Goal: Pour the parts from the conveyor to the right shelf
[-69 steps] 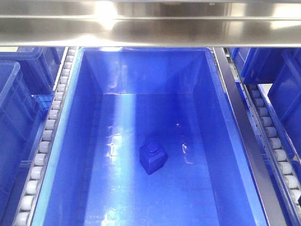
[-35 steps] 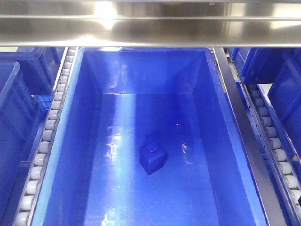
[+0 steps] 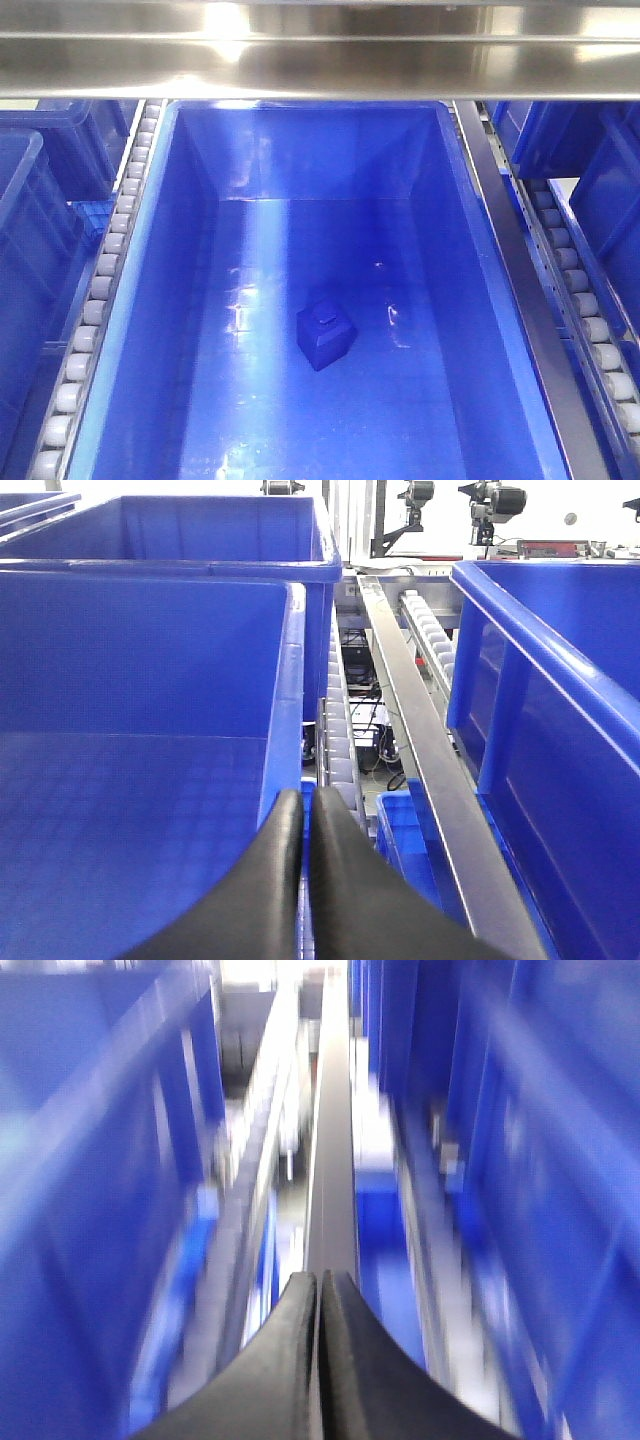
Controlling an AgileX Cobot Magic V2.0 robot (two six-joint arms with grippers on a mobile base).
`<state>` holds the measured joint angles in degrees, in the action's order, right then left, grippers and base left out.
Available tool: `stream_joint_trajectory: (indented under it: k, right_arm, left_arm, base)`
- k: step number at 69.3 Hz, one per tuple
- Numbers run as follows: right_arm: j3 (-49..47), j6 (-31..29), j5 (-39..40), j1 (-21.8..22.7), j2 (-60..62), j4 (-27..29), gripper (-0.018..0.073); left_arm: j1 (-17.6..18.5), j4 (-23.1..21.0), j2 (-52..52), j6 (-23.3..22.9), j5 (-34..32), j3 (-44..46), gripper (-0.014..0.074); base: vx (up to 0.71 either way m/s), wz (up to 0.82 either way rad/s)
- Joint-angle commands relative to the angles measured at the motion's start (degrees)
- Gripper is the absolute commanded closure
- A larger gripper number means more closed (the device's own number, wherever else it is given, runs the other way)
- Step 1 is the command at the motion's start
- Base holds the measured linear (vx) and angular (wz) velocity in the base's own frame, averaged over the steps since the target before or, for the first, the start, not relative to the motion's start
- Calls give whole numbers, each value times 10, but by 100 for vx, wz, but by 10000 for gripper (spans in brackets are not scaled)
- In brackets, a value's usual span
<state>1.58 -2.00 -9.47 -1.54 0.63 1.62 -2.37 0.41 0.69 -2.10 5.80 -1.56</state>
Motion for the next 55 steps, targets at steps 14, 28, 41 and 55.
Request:
stream_joint_trajectory:
  k: [14, 28, 41, 55]
  right_arm:
    - [4, -7, 71, 0, 7, -4, 564]
    - [4, -7, 70, 0, 7, -4, 564]
    - [4, -7, 70, 0, 7, -4, 564]
    - [4, -7, 70, 0, 7, -4, 564]
  left_arm:
    - [3, -4, 7, -5, -45, 11, 603]
    - [3, -4, 7, -5, -45, 11, 603]
    - [3, -4, 7, -5, -45, 11, 603]
    - [3, -4, 7, -5, -45, 11, 603]
  base:
    - [0, 0]
    - [0, 0]
    - [0, 0]
    - [0, 0]
